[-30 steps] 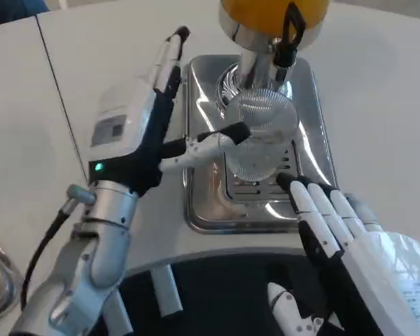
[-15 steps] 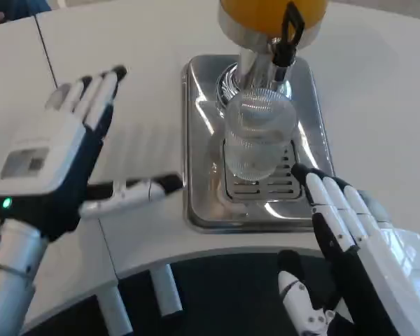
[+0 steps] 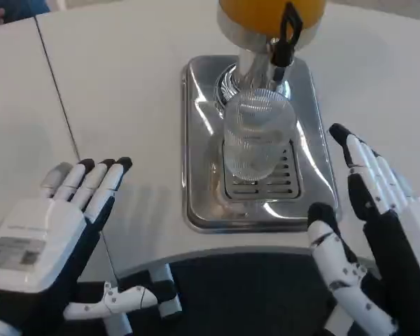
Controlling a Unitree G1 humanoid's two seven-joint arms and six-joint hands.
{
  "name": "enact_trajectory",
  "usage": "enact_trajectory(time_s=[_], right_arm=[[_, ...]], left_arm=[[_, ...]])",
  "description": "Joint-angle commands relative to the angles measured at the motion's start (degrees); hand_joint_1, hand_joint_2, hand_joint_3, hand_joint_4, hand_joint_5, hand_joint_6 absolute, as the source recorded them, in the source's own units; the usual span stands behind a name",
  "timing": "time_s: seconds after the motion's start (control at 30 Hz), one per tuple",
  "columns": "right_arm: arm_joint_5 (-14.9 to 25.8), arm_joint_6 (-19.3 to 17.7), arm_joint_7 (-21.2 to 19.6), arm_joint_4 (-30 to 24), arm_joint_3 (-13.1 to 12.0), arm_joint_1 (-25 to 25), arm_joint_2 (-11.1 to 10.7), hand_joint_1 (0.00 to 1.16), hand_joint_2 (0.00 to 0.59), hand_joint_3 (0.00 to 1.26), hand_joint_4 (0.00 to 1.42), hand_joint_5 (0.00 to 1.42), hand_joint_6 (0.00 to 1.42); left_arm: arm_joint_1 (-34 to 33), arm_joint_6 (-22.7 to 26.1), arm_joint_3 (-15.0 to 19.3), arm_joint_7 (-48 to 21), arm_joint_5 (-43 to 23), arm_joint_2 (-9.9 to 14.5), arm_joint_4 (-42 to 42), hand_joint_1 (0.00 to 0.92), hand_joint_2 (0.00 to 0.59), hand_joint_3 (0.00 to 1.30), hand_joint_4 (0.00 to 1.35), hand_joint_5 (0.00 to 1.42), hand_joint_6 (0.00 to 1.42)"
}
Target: Grasp the cup under the faucet to collect the drink, then remove the cup.
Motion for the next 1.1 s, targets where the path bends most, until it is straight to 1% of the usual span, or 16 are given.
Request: enact_trajectory(time_s=[0.03,0.1,0.2,0.27,0.33,0.43,0.57,0.67,0.8,0.9,1.0,1.1], right_arm=[[3.97,6.91,-2.26,0.4,0.25,-9.18,6.57,0.0,0.575,0.0,0.0,0.0,0.0],[5.18,10.03,-3.12,0.62,0.0,-13.42,6.17,0.0,0.577,0.0,0.0,0.0,0.0],[6.8,13.56,-4.08,1.42,-0.79,-19.06,5.72,0.0,0.581,0.0,0.0,0.0,0.0],[7.94,15.85,-4.81,2.57,-1.76,-23.34,4.81,0.0,0.582,0.0,0.0,0.0,0.0],[9.06,17.14,-5.55,4.14,-2.94,-27.5,4.01,0.0,0.582,0.0,0.0,0.0,0.0],[10.51,18.49,-6.76,6.21,-3.73,-31.47,3.0,0.0,0.582,0.0,0.0,0.0,0.0],[11.37,19.24,-8.78,10.18,-4.57,-36.5,2.18,0.0,0.583,0.0,0.0,0.0,0.0],[12.33,19.16,-9.64,12.22,-5.14,-38.77,1.63,0.0,0.585,0.0,0.0,0.0,0.0],[15.06,18.37,-11.37,15.53,-5.8,-41.76,1.82,0.0,0.586,0.0,0.0,0.0,0.0],[17.29,17.56,-12.61,18.37,-5.76,-43.73,1.89,0.0,0.586,0.0,0.0,0.0,0.0],[18.47,16.96,-13.24,19.99,-5.26,-44.9,1.52,0.0,0.585,0.0,0.0,0.0,0.0],[20.72,16.53,-13.85,21.94,-5.19,-46.46,2.11,0.0,0.585,0.0,0.0,0.0,0.0]], left_arm=[[2.9,-2.82,0.3,3.7,2.0,-1.37,-0.92,0.0,0.0,0.0,0.0,0.0,0.0],[3.44,-3.19,0.34,3.77,2.19,-1.82,-0.94,0.0,0.0,0.0,0.0,0.0,0.0],[4.3,-3.74,-0.23,3.78,3.19,-2.41,-1.13,0.0,0.0,0.0,0.0,0.0,0.0],[4.64,-3.94,-0.31,3.66,3.43,-3.02,-1.31,0.0,0.0,0.0,0.0,0.0,0.0],[4.87,-3.95,-0.39,3.46,3.32,-3.6,-1.55,0.0,0.0,0.0,0.0,0.0,0.0],[5.41,-4.09,-0.43,3.16,3.27,-4.25,-2.26,0.0,0.0,0.0,0.0,0.0,0.0],[6.5,-4.19,-0.63,2.37,3.05,-4.86,-3.33,0.0,0.0,0.0,0.0,0.0,0.0],[7.13,-4.46,-0.74,2.55,3.24,-5.22,-3.94,0.0,0.0,0.0,0.0,0.0,0.0],[7.64,-4.13,-0.61,1.85,3.01,-5.5,-4.48,0.0,0.0,0.0,0.0,0.0,0.0],[7.79,-3.98,-0.28,1.02,2.72,-5.39,-4.62,0.0,0.0,0.0,0.0,0.0,0.0],[7.81,-3.89,-0.04,0.85,2.71,-5.57,-4.63,0.0,0.0,0.0,0.0,0.0,0.0],[7.77,-3.63,-0.03,0.17,2.6,-5.61,-4.6,0.0,0.0,0.0,0.0,0.0,0.0]])
